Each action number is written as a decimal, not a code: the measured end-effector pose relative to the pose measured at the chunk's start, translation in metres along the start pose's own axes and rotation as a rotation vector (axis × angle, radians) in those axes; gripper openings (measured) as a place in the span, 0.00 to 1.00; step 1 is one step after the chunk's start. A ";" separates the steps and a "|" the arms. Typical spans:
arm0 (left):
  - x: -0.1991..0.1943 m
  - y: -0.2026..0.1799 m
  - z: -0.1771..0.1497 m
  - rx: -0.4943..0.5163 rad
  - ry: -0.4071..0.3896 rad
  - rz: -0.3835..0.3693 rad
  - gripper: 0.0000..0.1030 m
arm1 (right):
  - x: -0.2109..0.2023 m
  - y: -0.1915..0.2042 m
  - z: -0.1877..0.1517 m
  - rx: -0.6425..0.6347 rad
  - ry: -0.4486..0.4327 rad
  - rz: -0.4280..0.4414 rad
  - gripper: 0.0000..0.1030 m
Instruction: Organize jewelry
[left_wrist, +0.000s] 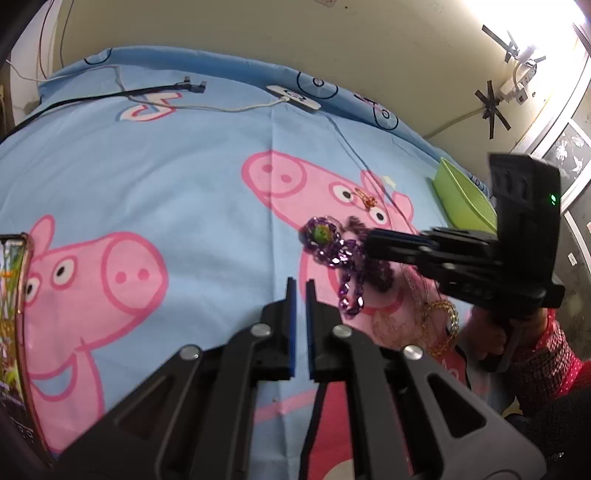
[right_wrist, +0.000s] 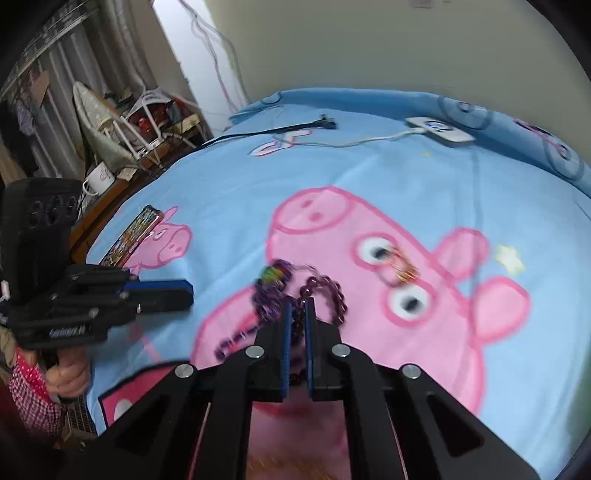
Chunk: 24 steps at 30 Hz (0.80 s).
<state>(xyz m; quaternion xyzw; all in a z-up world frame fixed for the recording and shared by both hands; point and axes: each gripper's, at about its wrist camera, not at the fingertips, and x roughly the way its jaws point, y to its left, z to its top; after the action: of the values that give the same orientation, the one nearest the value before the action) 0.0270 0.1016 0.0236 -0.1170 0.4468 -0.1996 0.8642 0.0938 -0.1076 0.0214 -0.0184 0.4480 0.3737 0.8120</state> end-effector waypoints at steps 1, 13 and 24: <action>0.001 0.000 0.001 0.002 0.001 -0.001 0.04 | -0.006 -0.006 -0.005 0.017 -0.003 -0.005 0.00; 0.008 -0.014 0.015 0.042 0.016 -0.002 0.04 | -0.050 -0.058 -0.042 0.244 -0.093 0.036 0.00; 0.038 -0.033 0.033 0.136 0.050 0.003 0.04 | -0.046 -0.041 -0.032 0.194 -0.125 0.054 0.34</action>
<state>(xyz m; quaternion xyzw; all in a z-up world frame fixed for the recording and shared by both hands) 0.0658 0.0555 0.0279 -0.0520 0.4536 -0.2310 0.8592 0.0816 -0.1760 0.0242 0.0959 0.4310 0.3508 0.8258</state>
